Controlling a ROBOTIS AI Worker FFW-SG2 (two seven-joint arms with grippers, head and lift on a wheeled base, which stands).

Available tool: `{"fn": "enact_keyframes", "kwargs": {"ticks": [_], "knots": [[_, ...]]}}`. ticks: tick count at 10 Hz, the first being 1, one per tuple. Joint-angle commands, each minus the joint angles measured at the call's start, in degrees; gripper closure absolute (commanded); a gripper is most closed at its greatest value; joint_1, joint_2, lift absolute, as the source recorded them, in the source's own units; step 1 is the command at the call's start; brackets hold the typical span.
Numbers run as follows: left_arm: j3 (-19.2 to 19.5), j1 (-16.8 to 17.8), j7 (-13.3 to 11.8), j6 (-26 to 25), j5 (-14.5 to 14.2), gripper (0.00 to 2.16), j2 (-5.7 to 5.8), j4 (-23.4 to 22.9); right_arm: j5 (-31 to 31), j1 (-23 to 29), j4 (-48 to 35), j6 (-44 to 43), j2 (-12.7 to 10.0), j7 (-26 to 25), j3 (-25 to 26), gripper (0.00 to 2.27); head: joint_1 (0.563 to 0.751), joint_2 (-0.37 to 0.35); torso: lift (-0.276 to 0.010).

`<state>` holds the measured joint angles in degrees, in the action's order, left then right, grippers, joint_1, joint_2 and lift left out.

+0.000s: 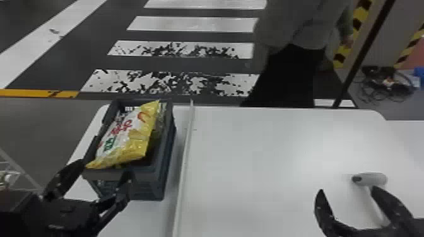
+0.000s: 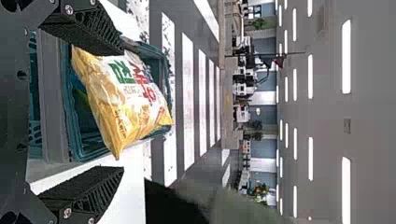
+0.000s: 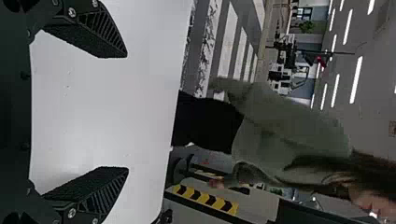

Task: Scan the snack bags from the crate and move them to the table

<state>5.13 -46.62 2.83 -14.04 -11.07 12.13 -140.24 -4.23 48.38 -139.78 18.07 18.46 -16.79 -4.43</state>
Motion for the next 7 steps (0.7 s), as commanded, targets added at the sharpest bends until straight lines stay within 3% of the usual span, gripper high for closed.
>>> {"fn": "enact_keyframes", "kwargs": {"ticks": [1, 3, 7], "knots": [[1.55, 3.20, -0.46, -5.61, -1.50, 0.12, -0.09, 0.14, 0.28, 0.31, -0.23, 0.00, 0.70, 0.00, -0.14, 0.13, 0.695, 0.027, -0.095], [2.25, 8.47, -0.90, -12.29, -3.35, 0.12, -0.44, 1.11, 0.45, 0.13, -0.41, 0.00, 1.67, 0.00, -0.31, 0.13, 0.695, 0.048, -0.095], [2.34, 14.71, -0.63, -17.56, -5.37, 0.12, -0.18, 1.11, 2.12, 0.84, -0.32, 0.17, 1.85, 0.00, -1.02, 0.13, 0.695, 0.049, -0.095]]}}
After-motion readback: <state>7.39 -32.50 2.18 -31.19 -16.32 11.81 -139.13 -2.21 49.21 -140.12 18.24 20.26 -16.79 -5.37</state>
